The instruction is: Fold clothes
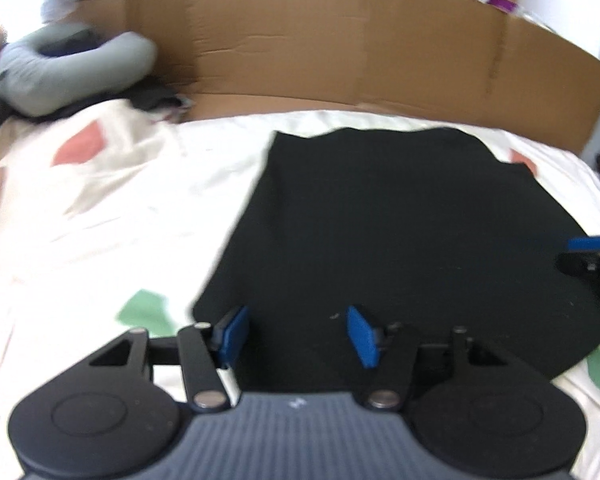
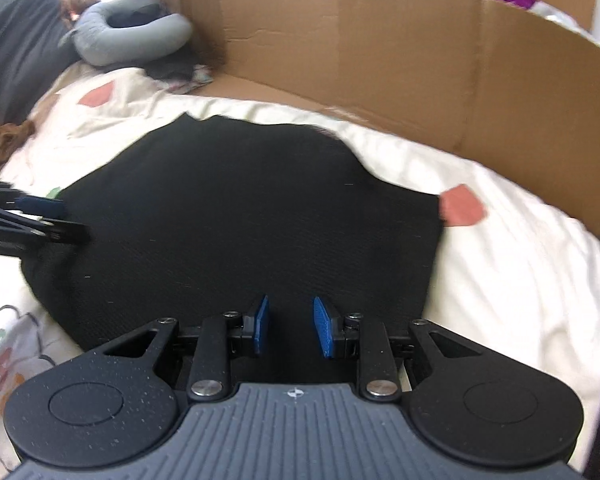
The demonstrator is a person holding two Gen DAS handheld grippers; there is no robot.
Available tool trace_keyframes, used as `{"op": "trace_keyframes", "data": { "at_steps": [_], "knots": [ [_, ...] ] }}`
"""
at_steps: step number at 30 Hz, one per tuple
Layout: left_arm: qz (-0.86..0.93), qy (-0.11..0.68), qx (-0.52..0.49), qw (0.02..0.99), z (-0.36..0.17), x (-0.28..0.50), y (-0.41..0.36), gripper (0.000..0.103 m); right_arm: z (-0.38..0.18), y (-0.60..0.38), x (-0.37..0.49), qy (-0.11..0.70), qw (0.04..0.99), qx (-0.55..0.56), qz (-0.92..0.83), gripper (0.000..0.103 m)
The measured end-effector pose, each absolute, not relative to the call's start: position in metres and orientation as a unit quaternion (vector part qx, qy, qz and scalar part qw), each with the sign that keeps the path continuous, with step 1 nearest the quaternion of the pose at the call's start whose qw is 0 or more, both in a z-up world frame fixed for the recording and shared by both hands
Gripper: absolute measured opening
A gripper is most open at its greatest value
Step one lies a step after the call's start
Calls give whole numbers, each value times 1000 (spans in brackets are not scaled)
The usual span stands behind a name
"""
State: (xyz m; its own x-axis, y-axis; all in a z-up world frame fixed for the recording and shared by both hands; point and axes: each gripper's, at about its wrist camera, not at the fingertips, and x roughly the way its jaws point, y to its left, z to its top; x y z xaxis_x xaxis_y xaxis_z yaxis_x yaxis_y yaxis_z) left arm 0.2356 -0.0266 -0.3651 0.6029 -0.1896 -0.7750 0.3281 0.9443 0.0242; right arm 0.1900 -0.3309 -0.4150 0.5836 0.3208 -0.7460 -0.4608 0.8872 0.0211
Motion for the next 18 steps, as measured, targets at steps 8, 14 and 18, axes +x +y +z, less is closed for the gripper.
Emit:
{"op": "trace_keyframes", "data": {
  "at_steps": [8, 14, 18],
  "knots": [
    [-141, 407, 75, 900, -345, 213, -17, 58, -394, -339, 164, 387, 891, -72, 226, 32],
    [-182, 403, 91, 892, -344, 187, -38, 58, -395, -317, 141, 384, 883, -86, 258, 32],
    [-208, 408, 108, 883, -353, 172, -53, 56, -401, -303, 131, 387, 875, -93, 276, 32]
  ]
}}
